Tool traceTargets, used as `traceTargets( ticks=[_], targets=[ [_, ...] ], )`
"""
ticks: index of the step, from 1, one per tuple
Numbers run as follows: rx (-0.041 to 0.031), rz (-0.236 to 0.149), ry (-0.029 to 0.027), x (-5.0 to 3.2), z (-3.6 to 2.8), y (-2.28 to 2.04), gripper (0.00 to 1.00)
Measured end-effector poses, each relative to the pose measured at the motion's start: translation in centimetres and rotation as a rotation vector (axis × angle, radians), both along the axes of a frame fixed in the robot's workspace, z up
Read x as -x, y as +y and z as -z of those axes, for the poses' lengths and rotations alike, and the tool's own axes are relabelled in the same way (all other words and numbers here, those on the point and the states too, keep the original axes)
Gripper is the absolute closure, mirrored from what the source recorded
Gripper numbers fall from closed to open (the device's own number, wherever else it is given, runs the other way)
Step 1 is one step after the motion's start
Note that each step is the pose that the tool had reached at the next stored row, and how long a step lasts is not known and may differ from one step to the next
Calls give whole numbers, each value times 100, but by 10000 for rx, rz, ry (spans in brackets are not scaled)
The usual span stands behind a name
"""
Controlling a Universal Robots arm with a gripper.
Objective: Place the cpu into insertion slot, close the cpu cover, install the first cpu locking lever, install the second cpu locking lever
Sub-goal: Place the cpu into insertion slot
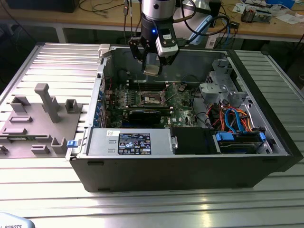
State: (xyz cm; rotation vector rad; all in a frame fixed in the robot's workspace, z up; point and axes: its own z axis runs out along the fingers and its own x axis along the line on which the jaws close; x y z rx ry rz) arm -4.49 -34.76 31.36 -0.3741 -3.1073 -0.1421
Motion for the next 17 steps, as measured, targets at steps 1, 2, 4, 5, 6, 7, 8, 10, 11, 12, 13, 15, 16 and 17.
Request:
traceTargets(
  ticks=[1, 2, 4, 5, 6, 7, 8, 10, 11, 12, 13, 15, 16, 17],
  targets=[
    [2, 6, -1, 0, 0, 0, 45],
    [4, 7, -1, 0, 1, 0, 45],
    [14, 9, -1, 0, 1, 0, 45],
    [19, 10, 0, 0, 0, 0, 45],
    [23, 10, 0, 0, 0, 0, 45],
    [41, 13, 0, 0, 1, 0, 45],
    [61, 20, 0, 0, 3, 1, 45],
    [60, 21, 0, 0, 3, 1, 45],
    [61, 27, 0, 2, 2, 1, 45],
    [60, 27, 0, 2, 3, 2, 45],
    [61, 28, -1, 2, 3, 2, 45],
    [63, 27, 0, 1, 3, 3, 45],
    [63, 27, -1, 1, 3, 3, 45],
    [65, 28, 0, 1, 3, 3, 45]
  ],
)
